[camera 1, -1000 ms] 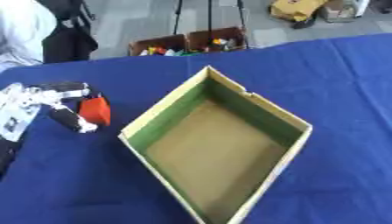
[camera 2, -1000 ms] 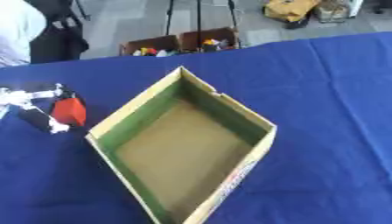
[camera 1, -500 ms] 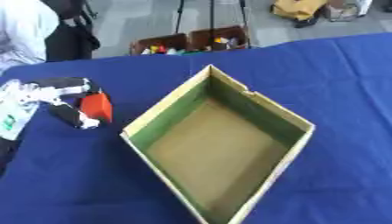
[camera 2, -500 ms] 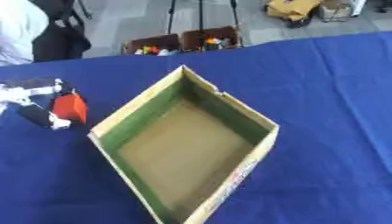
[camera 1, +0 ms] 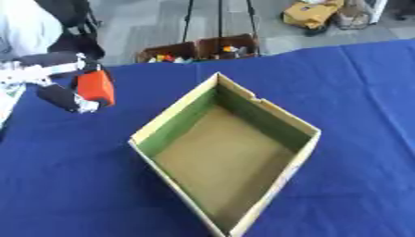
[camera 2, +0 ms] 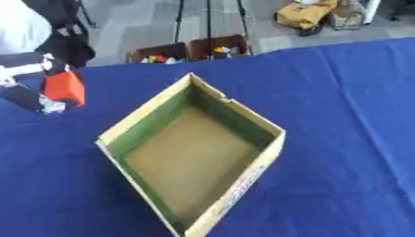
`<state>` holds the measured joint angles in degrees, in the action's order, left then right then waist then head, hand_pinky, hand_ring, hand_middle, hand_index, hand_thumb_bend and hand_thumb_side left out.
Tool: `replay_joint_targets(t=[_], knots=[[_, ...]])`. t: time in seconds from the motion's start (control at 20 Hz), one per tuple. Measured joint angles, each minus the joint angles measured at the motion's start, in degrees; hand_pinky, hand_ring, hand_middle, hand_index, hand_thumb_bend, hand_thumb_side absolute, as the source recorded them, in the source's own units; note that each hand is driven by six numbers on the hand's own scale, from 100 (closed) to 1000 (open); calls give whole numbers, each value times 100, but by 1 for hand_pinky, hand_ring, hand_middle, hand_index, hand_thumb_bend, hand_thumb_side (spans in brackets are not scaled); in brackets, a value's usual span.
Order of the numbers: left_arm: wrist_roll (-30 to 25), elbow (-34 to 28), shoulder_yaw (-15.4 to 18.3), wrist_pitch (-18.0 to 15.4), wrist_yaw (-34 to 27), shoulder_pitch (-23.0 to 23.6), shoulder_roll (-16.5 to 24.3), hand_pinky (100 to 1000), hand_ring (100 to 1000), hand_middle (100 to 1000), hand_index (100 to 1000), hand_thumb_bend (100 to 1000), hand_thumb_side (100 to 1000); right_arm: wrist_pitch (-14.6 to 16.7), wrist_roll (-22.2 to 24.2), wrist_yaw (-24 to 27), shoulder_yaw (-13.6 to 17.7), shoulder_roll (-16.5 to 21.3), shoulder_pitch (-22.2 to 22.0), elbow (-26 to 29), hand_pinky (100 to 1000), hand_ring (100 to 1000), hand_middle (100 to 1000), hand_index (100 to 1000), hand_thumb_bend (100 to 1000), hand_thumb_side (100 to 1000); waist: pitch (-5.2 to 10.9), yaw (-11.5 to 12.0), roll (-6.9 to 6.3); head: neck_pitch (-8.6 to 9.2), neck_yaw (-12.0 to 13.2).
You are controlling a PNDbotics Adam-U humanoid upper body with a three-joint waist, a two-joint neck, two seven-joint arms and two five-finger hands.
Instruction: Pick up objects on the table and place them in the box.
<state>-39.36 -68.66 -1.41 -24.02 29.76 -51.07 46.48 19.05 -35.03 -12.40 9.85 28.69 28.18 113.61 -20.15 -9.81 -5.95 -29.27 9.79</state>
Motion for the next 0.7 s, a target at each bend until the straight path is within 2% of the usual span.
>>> replay_joint_targets(t=[0.2, 0.4, 0.7], knots=[[98, -535, -157, -88, 74, -112, -3, 359, 534, 576, 747, 100, 437, 0, 0, 0, -1, -6, 0, 0, 757, 745, 791, 773, 100, 627, 47, -1, 0, -43, -16], [120, -1058, -323, -32, 149, -138, -16, 358, 530, 572, 748, 100, 436, 5, 4, 15, -4, -24, 4, 0, 757, 745, 790, 772, 100, 626, 70, -31, 0, -44, -9], [-141, -1586, -688, 174, 75, -378, -524, 355, 525, 565, 748, 100, 433, 15, 13, 43, -5, -30, 6, 0, 757, 745, 790, 772, 100, 619, 119, -106, 0, -44, 24]])
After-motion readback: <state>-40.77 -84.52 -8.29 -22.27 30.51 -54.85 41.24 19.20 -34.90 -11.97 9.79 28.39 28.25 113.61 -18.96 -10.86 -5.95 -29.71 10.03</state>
